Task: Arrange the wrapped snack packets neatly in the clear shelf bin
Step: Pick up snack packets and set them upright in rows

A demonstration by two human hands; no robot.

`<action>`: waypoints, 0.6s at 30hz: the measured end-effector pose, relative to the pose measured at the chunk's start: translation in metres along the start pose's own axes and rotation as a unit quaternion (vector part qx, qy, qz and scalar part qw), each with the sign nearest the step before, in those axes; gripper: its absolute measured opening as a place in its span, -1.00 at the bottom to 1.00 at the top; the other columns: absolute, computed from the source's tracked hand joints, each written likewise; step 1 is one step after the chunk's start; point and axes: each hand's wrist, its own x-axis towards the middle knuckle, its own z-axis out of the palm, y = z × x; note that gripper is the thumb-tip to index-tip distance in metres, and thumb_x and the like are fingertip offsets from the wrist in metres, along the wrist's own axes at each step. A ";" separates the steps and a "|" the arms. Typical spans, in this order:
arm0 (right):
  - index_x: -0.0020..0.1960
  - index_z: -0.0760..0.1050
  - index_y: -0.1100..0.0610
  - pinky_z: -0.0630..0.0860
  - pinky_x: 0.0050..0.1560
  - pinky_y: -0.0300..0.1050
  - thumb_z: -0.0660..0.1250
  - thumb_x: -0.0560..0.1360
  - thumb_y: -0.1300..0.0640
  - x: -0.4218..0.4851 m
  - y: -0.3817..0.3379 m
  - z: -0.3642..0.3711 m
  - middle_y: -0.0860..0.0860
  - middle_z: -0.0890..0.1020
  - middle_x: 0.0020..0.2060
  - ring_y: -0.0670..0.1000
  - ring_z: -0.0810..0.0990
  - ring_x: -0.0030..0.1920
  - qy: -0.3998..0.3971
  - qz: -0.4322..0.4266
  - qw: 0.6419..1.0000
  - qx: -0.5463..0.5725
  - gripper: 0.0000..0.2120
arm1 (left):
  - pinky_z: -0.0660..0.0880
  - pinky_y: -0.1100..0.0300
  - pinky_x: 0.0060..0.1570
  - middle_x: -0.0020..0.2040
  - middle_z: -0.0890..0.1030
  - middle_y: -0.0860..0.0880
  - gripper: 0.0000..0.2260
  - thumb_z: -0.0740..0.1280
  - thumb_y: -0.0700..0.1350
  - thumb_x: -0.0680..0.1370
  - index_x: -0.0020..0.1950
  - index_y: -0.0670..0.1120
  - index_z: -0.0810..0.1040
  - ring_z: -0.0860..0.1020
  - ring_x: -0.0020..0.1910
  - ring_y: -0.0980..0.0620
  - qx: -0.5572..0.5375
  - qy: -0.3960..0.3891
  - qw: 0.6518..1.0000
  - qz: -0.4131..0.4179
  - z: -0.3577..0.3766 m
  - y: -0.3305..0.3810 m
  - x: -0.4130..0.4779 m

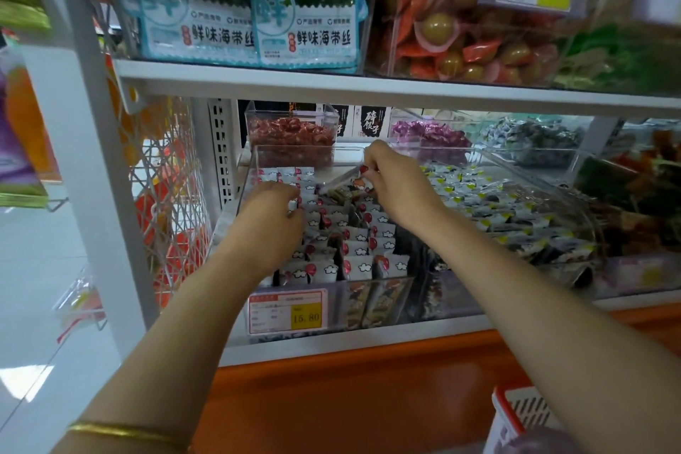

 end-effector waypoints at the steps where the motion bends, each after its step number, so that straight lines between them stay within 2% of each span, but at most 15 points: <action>1: -0.01 0.32 0.23 0.25 -0.33 -0.10 0.14 0.57 0.32 0.000 0.000 0.000 0.15 0.51 -0.28 0.02 0.41 -0.34 -0.001 -0.002 1.000 -0.009 -0.97 | 0.29 0.27 0.06 0.37 0.39 -0.15 -0.67 0.16 -0.22 0.60 0.37 -0.18 0.39 0.41 0.28 -0.09 -0.001 0.002 1.000 0.002 0.001 0.000 0.002; 2: -0.03 0.30 0.21 0.25 -0.33 -0.09 0.14 0.56 0.34 -0.002 -0.001 0.001 0.16 0.51 -0.28 0.06 0.42 -0.32 -0.001 -0.006 1.000 -0.019 -0.94 | 0.31 0.25 0.10 0.38 0.38 -0.15 -0.65 0.15 -0.23 0.60 0.39 -0.16 0.37 0.40 0.28 -0.09 -0.001 0.002 1.000 0.005 0.003 0.000 0.005; 5: -0.08 0.22 0.14 0.20 -0.36 -0.09 0.15 0.54 0.37 -0.007 0.000 0.004 0.03 0.38 -0.36 0.04 0.35 -0.33 0.011 -0.018 0.999 -0.039 -0.83 | 0.41 0.23 0.01 0.41 0.35 -0.17 -0.62 0.10 -0.29 0.60 0.42 -0.16 0.34 0.46 0.19 -0.10 0.010 -0.031 0.999 -0.001 0.012 0.002 0.024; 7: -0.09 0.19 0.11 0.19 -0.34 -0.09 0.16 0.55 0.34 -0.013 0.002 0.006 0.02 0.35 -0.36 0.02 0.33 -0.31 0.017 -0.026 0.999 -0.031 -0.81 | 0.38 0.14 0.19 0.40 0.36 -0.20 -0.61 0.09 -0.34 0.58 0.40 -0.18 0.37 0.41 0.28 -0.14 0.027 -0.052 0.998 -0.002 0.019 0.003 0.040; 9: -0.08 0.18 0.09 0.20 -0.32 -0.09 0.17 0.55 0.33 -0.015 0.003 0.006 0.01 0.35 -0.34 0.01 0.33 -0.29 0.015 -0.042 0.999 -0.029 -0.80 | 0.35 0.10 0.25 0.36 0.42 -0.20 -0.61 0.12 -0.36 0.56 0.38 -0.19 0.39 0.40 0.31 -0.14 0.037 -0.065 0.997 -0.001 0.024 0.003 0.057; 13: -0.08 0.20 0.06 0.22 -0.36 -0.13 0.18 0.54 0.32 -0.013 0.008 0.002 -0.01 0.37 -0.34 -0.03 0.35 -0.32 0.009 -0.058 0.998 -0.023 -0.79 | 0.39 0.09 0.21 0.31 0.48 -0.16 -0.68 0.13 -0.28 0.59 0.33 -0.16 0.43 0.45 0.24 -0.12 0.010 -0.116 0.993 -0.011 0.032 0.006 0.085; 16: -0.07 0.26 0.07 0.14 -0.42 -0.25 0.20 0.54 0.30 -0.012 0.014 -0.001 -0.10 0.33 -0.37 -0.23 0.25 -0.37 -0.010 -0.054 0.998 -0.009 -0.82 | 0.42 0.03 0.22 0.25 0.51 -0.17 -0.73 0.12 -0.23 0.61 0.27 -0.18 0.48 0.49 0.18 -0.12 -0.040 -0.145 0.988 -0.034 0.038 0.009 0.097; 18: -0.06 0.29 0.10 0.15 -0.42 -0.22 0.21 0.54 0.29 -0.011 0.015 0.000 -0.08 0.35 -0.37 -0.23 0.24 -0.37 -0.014 -0.055 0.998 -0.006 -0.87 | 0.45 0.06 0.09 0.19 0.54 -0.23 -0.72 0.09 -0.21 0.62 0.23 -0.25 0.49 0.52 0.09 -0.15 -0.053 -0.158 0.985 -0.043 0.041 0.012 0.102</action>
